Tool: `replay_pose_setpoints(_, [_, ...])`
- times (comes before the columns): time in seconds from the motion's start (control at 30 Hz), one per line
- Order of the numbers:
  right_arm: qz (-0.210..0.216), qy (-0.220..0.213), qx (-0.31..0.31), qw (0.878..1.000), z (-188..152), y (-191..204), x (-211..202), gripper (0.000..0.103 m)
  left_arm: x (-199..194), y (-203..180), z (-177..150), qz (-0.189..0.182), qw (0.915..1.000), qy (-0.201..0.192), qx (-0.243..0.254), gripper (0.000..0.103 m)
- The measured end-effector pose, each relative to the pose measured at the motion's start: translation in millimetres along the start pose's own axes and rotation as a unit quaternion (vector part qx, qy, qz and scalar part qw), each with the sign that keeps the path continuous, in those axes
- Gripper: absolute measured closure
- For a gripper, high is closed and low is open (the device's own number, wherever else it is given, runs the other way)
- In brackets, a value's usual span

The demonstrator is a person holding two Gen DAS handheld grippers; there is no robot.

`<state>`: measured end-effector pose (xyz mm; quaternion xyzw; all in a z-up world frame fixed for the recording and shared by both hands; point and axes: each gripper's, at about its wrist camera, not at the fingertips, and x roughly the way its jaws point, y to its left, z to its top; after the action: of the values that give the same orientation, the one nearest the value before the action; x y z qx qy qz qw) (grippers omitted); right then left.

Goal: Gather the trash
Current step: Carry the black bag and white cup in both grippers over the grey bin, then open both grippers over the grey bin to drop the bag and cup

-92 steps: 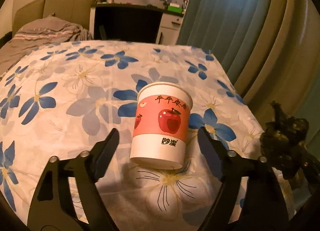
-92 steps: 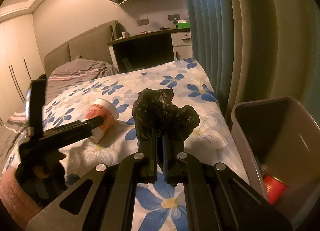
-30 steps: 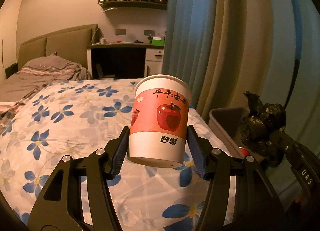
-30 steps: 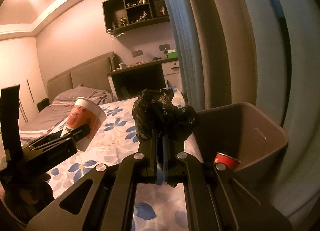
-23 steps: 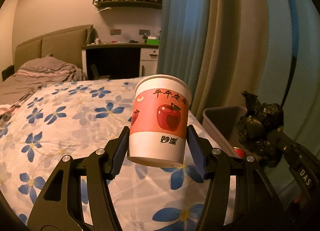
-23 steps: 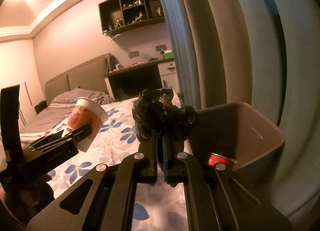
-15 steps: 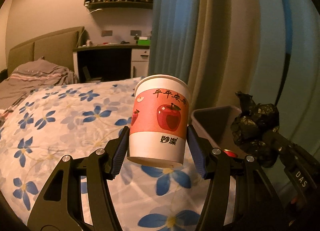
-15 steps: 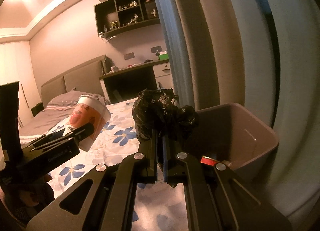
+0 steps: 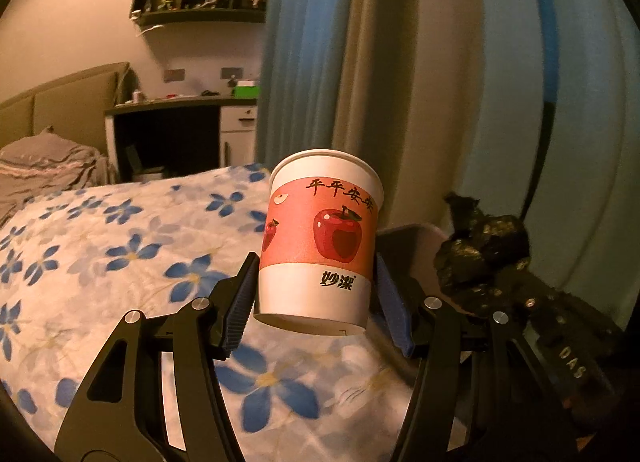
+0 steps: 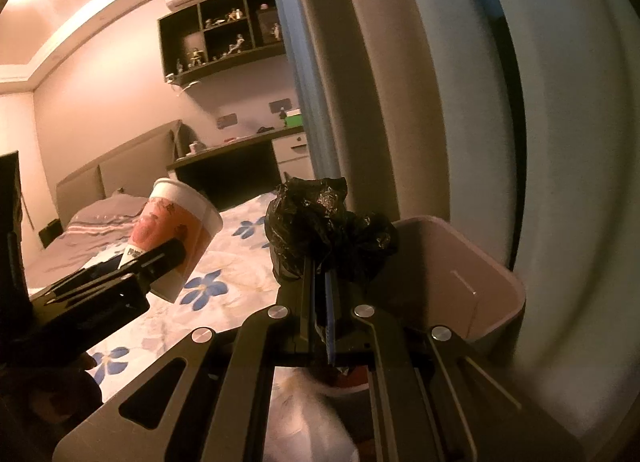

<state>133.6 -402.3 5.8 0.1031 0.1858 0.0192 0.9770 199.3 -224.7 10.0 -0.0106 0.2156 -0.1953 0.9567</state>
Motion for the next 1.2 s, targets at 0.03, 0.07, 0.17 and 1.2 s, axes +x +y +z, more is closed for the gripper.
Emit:
replay_pose_setpoints(0.03, [-0.003,0.0,0.001,1.0,1,-1,2,0.098,3,-3,1,-0.005,1.0,0.0,0.002,0.046])
replay_pose_setpoints(0.07, [-0.007,0.001,0.001,1.0,1,-3,5,0.098,7,-6,2,-0.01,0.9999,0.0,0.004,0.046])
replay_pose_setpoints(0.17, [-0.015,0.004,0.005,1.0,2,-10,14,0.098,20,-18,3,-0.027,0.9996,0.0,0.011,0.046])
replay_pose_setpoints(1.2, [-0.057,0.019,0.036,0.998,-6,-37,27,0.062,90,-38,-22,-0.136,0.9886,0.065,-0.01,0.046])
